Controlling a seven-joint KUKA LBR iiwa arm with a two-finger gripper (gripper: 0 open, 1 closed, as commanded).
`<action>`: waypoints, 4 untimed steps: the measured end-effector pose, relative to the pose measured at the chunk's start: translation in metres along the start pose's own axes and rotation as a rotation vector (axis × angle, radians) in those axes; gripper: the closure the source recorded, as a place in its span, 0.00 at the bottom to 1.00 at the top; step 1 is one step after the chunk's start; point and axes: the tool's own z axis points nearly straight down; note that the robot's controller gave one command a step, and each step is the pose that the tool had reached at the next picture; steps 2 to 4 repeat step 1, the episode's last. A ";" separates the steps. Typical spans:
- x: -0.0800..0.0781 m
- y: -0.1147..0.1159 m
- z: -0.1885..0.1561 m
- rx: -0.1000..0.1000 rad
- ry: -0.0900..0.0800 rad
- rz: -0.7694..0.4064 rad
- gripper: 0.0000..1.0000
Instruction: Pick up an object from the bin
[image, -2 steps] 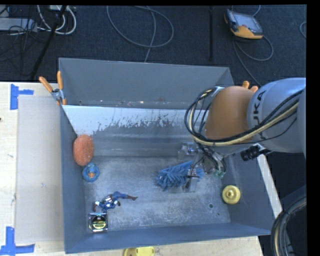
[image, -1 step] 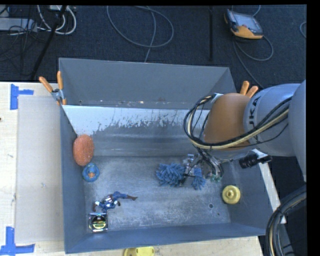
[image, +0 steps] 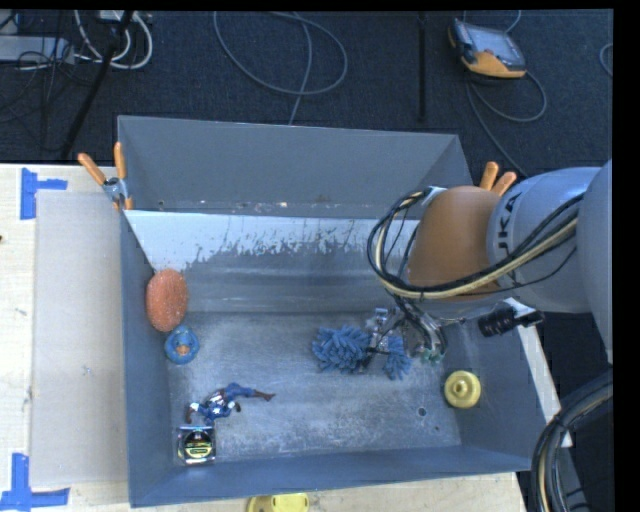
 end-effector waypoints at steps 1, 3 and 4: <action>0.012 -0.011 -0.122 -0.001 -0.002 0.013 1.00; 0.012 -0.011 -0.122 -0.001 -0.002 0.013 1.00; 0.012 -0.011 -0.122 -0.001 -0.002 0.013 1.00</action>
Offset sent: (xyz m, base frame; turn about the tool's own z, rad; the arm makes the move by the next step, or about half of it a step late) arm 0.0000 0.0000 0.0000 0.0000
